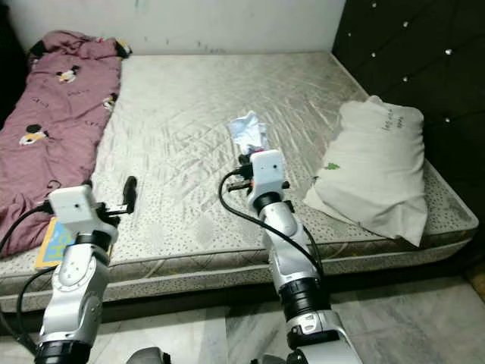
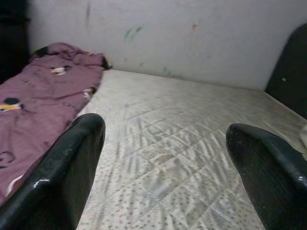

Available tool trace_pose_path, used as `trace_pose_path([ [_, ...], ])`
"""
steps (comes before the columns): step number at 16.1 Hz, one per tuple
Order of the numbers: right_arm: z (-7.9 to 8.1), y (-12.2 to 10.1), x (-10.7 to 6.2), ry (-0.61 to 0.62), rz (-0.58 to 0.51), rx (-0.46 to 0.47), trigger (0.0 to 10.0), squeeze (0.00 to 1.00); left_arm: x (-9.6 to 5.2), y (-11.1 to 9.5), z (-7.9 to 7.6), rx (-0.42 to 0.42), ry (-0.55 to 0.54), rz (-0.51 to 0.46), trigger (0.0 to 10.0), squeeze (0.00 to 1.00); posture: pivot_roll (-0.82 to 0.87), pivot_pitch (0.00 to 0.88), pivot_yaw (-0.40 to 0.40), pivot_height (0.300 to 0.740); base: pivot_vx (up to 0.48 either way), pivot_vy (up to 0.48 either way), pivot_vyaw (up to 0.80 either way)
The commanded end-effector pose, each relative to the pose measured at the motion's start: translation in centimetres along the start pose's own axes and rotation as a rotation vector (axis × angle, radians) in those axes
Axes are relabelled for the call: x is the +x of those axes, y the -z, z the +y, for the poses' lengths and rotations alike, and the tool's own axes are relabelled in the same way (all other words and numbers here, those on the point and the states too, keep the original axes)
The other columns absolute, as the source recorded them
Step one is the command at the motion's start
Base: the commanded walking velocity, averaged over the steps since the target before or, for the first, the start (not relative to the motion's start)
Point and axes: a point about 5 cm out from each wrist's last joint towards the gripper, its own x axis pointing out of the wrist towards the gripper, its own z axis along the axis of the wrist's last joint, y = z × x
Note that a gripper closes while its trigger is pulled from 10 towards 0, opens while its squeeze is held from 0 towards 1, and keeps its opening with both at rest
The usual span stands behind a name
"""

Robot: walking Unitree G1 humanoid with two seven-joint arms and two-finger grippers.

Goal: Clean up the room

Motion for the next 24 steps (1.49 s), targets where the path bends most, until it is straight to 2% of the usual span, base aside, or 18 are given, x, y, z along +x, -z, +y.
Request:
trace_pose_path([
  [1,-0.6,0.4,-0.2,0.040,0.006,0.002,10.0,0.00,-0.2,-0.3,0.4,-0.002,-0.009,0.000,10.0,0.00,0.09,0.000,-0.028,0.740,0.259,0.000,0.00],
  [3,-0.9,0.5,-0.2,0.046,-0.006,-0.042,10.0,0.00,-0.3,-0.2,0.0,-0.001,0.012,0.006,10.0,0.00,0.09,0.000,-0.034,0.740,0.272,0.000,0.00],
  [7,-1.1,1.0,-0.5,0.018,0.014,-0.064,10.0,0.00,-0.2,-0.4,-0.5,-0.024,0.009,0.002,10.0,0.00,0.08,0.000,-0.043,0.740,0.308,0.000,0.00],
  [15,-1.2,1.0,-0.3,0.023,0.007,-0.064,10.0,0.00,0.0,-0.3,-0.7,-0.028,0.032,0.015,10.0,0.00,0.08,0.000,-0.049,0.740,0.370,0.000,0.00],
  [24,-1.1,1.2,-0.1,0.030,0.013,-0.050,10.0,0.00,0.2,-0.2,-0.5,-0.024,0.006,0.036,10.0,0.00,0.08,0.000,-0.040,0.740,0.000,0.000,0.00],
])
